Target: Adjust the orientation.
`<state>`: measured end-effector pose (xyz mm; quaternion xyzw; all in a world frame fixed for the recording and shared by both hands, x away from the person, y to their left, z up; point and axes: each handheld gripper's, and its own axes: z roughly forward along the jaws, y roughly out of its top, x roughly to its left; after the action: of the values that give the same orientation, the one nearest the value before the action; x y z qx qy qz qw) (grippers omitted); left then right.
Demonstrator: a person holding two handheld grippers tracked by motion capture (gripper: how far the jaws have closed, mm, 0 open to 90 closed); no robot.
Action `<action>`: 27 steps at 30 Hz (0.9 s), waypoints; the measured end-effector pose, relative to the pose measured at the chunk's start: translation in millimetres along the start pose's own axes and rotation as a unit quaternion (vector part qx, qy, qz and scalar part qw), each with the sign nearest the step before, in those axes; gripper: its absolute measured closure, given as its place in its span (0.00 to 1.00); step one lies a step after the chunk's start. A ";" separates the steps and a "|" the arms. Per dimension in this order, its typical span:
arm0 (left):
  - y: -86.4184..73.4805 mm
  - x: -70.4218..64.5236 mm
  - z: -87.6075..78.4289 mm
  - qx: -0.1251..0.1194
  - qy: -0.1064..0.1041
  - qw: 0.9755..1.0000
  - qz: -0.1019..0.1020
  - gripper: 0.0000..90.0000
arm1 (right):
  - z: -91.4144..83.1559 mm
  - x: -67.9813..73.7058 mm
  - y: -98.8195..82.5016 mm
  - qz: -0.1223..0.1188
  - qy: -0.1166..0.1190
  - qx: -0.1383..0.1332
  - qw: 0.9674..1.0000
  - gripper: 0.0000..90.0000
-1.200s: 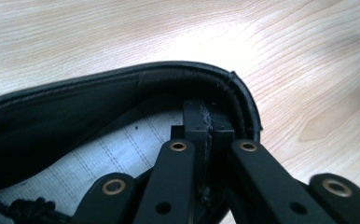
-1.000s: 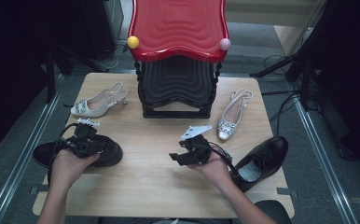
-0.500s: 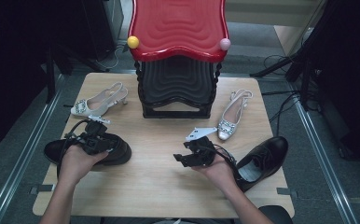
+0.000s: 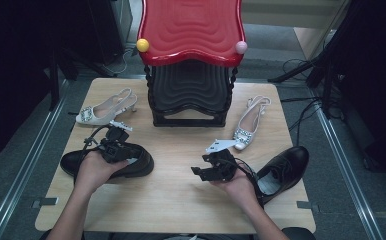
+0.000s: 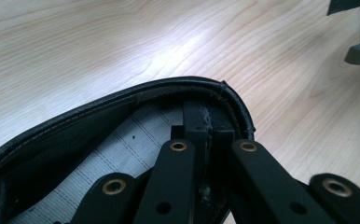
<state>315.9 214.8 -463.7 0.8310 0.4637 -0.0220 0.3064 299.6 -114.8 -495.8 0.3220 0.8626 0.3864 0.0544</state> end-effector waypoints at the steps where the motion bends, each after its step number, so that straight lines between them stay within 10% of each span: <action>1: 1.2 -1.6 1.6 -0.001 -0.001 1.000 0.001 1.00 | -1.0 -0.7 -1.0 0.001 0.000 0.000 1.000 0.44; 27: 30.2 -47.3 40.8 0.002 -0.042 0.998 0.040 1.00 | -8.7 6.3 -13.3 0.026 -0.005 -0.014 1.000 0.45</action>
<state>322.7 145.9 -466.8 0.8481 0.4166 -0.0457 0.3242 284.8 -123.1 -498.1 0.3454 0.8480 0.3983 0.0538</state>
